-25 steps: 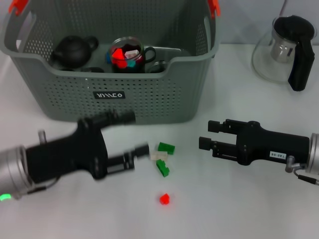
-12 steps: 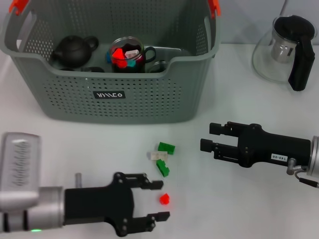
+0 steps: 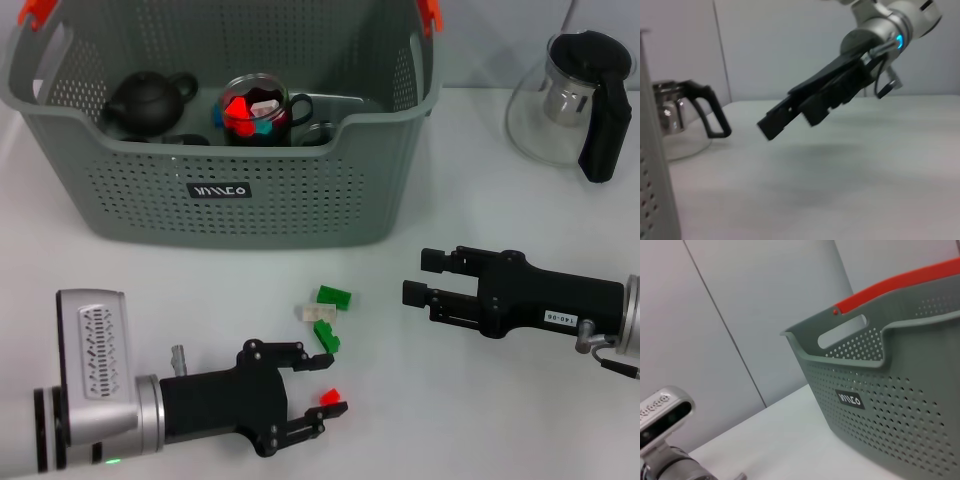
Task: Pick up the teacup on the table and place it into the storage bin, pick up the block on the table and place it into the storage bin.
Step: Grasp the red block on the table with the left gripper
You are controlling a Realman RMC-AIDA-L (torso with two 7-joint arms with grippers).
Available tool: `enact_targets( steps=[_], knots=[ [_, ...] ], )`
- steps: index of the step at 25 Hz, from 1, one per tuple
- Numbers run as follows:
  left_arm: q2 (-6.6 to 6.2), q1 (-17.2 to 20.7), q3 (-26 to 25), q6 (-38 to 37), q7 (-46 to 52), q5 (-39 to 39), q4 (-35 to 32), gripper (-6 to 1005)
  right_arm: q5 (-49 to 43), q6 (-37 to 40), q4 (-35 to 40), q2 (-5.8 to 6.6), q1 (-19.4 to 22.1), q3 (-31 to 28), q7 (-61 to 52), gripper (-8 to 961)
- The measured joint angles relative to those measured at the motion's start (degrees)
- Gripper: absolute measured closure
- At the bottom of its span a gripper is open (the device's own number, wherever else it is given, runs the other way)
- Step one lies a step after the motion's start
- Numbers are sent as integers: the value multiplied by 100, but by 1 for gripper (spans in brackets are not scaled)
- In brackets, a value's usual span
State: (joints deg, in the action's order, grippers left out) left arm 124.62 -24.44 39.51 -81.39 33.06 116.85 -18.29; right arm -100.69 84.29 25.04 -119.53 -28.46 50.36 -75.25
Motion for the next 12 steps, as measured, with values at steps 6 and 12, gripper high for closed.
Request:
enact_targets(
  steps=[6,12],
  knots=[
    [1,-18,37,317,-42,-23,90,508,4,0,0,0,-1,0,14,280],
    [1,-18,39,449,-260,-8,235,523,6,0,0,0,15,0,16,280]
  ],
)
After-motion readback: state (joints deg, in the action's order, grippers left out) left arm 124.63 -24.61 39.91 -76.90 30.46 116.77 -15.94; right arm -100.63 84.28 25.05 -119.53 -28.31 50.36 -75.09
